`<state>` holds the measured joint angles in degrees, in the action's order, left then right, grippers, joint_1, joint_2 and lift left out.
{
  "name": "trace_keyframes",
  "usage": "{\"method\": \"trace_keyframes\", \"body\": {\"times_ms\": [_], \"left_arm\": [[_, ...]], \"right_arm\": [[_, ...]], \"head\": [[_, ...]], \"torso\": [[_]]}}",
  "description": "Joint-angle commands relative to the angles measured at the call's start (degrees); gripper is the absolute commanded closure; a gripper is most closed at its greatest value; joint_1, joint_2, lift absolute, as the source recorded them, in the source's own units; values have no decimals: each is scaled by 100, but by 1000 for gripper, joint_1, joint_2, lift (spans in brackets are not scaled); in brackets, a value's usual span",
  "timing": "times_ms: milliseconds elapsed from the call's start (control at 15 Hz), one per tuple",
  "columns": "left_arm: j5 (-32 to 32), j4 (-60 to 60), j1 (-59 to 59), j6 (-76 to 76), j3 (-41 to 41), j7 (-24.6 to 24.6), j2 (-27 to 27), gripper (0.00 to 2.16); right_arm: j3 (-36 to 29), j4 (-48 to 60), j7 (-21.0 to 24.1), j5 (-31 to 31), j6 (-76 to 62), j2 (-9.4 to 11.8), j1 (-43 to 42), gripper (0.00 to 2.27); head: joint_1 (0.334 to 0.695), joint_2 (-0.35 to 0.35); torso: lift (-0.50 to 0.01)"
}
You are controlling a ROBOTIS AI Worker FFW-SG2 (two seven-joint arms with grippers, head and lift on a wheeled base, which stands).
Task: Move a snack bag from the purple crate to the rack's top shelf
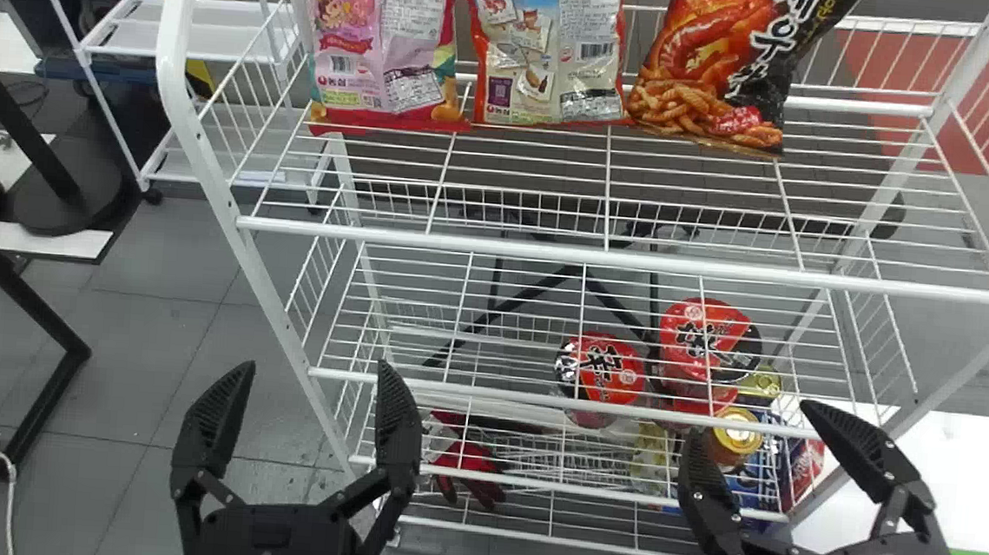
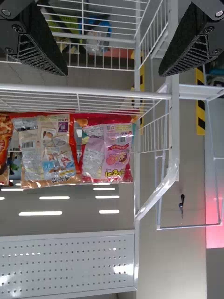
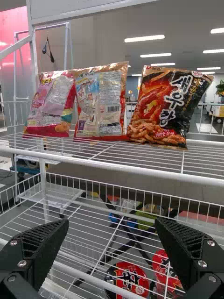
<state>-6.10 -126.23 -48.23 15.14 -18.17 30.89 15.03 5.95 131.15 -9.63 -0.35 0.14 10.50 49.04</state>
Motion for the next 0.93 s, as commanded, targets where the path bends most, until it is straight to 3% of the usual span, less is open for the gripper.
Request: {"method": "trace_keyframes", "body": {"times_ms": [0, 867], "left_arm": [[39, 10, 33, 1, 6, -21, 0, 90], [48, 28, -2, 54, -3, 23, 9, 90]], "right_arm": [[-15, -10, 5, 0, -1, -4, -9, 140], [-24, -45, -4, 0, -159, -13, 35, 140]], "head": [[695, 81], [695, 79]], "torso": [[-168], [-221]]}}
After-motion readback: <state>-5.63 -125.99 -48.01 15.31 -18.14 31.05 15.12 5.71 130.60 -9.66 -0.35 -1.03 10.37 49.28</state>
